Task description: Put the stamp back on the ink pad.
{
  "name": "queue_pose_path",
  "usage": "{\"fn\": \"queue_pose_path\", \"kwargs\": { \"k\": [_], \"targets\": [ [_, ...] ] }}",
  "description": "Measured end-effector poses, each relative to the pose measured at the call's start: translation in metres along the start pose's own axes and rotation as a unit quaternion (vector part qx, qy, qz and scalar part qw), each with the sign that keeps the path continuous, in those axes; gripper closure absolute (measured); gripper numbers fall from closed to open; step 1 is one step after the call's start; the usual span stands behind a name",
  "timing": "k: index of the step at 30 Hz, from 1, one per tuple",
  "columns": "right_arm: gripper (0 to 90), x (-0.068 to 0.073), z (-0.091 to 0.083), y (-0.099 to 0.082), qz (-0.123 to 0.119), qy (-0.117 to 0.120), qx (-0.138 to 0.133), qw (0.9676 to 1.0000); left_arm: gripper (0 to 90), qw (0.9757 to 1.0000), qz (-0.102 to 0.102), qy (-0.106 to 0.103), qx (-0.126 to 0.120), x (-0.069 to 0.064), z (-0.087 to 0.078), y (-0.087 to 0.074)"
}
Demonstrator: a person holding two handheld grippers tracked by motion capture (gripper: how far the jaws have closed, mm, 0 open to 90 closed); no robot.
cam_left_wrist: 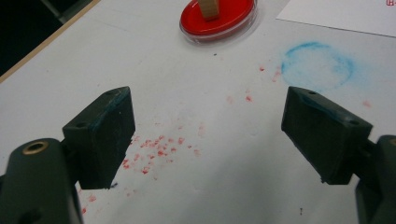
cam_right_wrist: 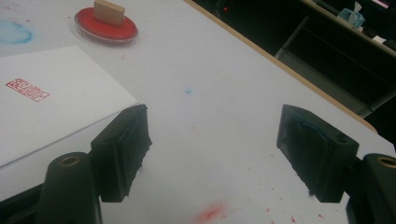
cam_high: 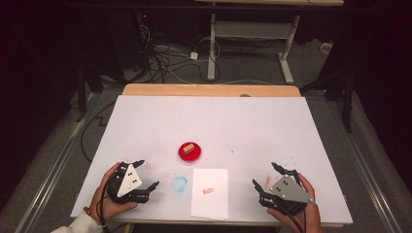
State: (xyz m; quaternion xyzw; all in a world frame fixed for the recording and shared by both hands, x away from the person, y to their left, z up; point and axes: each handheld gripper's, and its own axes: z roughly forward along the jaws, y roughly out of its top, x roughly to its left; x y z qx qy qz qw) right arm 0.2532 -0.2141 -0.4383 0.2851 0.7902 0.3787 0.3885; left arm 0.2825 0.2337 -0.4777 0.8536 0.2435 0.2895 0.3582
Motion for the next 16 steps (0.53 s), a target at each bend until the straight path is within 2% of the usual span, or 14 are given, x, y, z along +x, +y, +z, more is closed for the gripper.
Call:
{"fn": "queue_pose_path", "kwargs": {
  "k": [16],
  "targets": [
    [25.8, -0.0034, 0.0004, -0.0025, 0.002, -0.002, 0.003, 1.0000, 17.3, 1.0000, -0.003, -0.007, 0.004, 0.0021, 0.0060, 0.0015]
  ]
}}
